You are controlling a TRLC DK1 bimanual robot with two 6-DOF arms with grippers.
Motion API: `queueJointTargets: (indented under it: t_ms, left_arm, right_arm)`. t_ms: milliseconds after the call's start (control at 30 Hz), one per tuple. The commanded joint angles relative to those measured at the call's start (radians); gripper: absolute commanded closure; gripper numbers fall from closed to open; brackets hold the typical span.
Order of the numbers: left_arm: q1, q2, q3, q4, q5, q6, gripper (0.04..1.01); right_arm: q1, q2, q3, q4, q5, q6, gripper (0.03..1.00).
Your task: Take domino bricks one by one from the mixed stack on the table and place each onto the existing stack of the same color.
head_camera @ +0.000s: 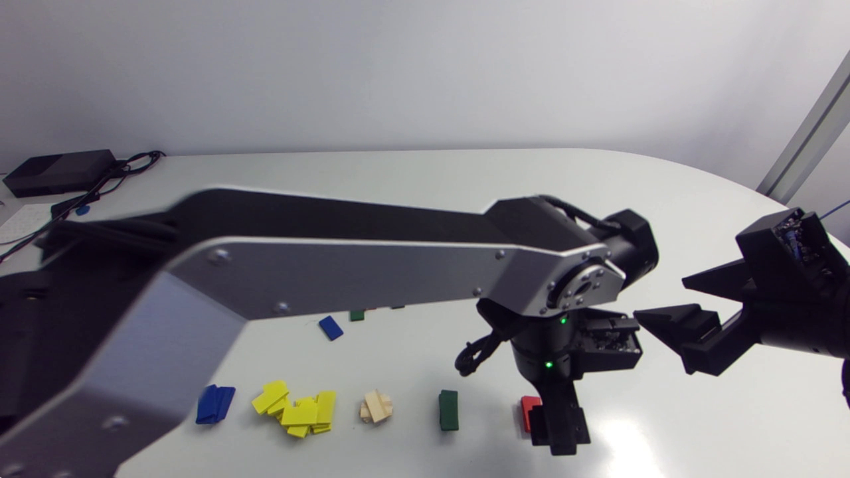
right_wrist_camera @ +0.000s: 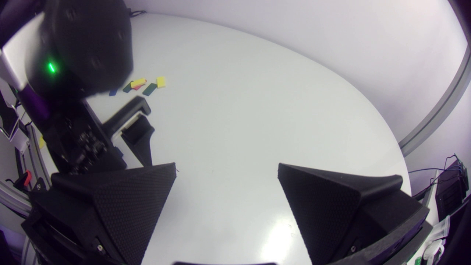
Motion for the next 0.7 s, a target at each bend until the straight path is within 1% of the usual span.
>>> queueJointTargets:
  t_ms: [0, 67, 133, 233, 267, 333, 367, 433, 500, 533, 600, 633, 667]
  left_arm:
    - [0.009, -0.097, 0.043, -0.018, 0.007, -0.054, 0.056]
    - [0.042, -0.142, 0.03, -0.019, 0.007, -0.08, 0.056]
    - [0.098, -0.191, -0.005, -0.007, -0.004, -0.112, 0.054]
    - [0.193, -0.275, -0.108, 0.039, -0.014, -0.138, 0.054]
    - [0.228, -0.317, -0.158, 0.057, -0.019, -0.14, 0.054]
    - [0.288, -0.401, -0.27, 0.128, -0.047, -0.14, 0.054]
    - [0.311, -0.438, -0.312, 0.148, -0.057, -0.14, 0.054]
    - [0.378, -0.519, -0.41, 0.195, -0.073, -0.138, 0.054]
    - [0.441, -0.597, -0.502, 0.258, -0.076, -0.138, 0.054]
    - [0.469, -0.628, -0.539, 0.27, -0.076, -0.138, 0.054]
    - [0.521, -0.703, -0.628, 0.326, -0.085, -0.138, 0.056]
    - [0.543, -0.729, -0.662, 0.347, -0.085, -0.138, 0.056]
    - [0.552, -0.743, -0.675, 0.355, -0.085, -0.137, 0.056]
  right_arm:
    - [0.011, -0.009, 0.008, -0.02, 0.004, 0.005, 0.066]
    - [0.014, -0.005, 0.013, -0.02, 0.006, 0.005, 0.066]
    - [0.026, 0.011, 0.019, -0.019, 0.006, 0.007, 0.066]
    - [0.052, 0.052, 0.021, -0.004, 0.003, 0.013, 0.066]
    - [0.072, 0.075, 0.019, 0.004, 0.003, 0.019, 0.066]
    - [0.096, 0.112, 0.019, 0.027, 0.003, 0.03, 0.066]
    - [0.11, 0.127, 0.022, 0.035, 0.003, 0.035, 0.066]
    - [0.143, 0.164, 0.042, 0.041, 0.003, 0.044, 0.066]
    - [0.167, 0.192, 0.064, 0.05, 0.004, 0.058, 0.066]
    - [0.181, 0.203, 0.074, 0.053, 0.004, 0.064, 0.066]
    - [0.205, 0.224, 0.1, 0.055, 0.009, 0.073, 0.066]
    - [0.216, 0.233, 0.11, 0.055, 0.015, 0.076, 0.066]
    - [0.227, 0.238, 0.119, 0.055, 0.019, 0.079, 0.066]
